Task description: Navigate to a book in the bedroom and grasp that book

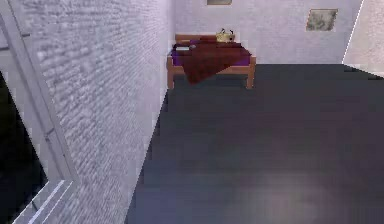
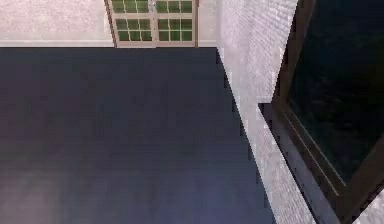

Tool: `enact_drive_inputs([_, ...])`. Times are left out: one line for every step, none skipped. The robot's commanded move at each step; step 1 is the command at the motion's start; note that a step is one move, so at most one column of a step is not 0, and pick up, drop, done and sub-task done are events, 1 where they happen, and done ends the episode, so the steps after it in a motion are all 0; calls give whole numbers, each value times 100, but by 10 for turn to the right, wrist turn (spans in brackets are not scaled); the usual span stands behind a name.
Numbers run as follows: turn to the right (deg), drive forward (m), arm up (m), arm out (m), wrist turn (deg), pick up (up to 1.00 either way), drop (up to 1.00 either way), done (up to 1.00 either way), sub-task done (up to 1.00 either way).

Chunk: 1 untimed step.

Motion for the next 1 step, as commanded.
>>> enact_drive_inputs([0, 100, 0, 0, 0, 0, 0, 0, 0])
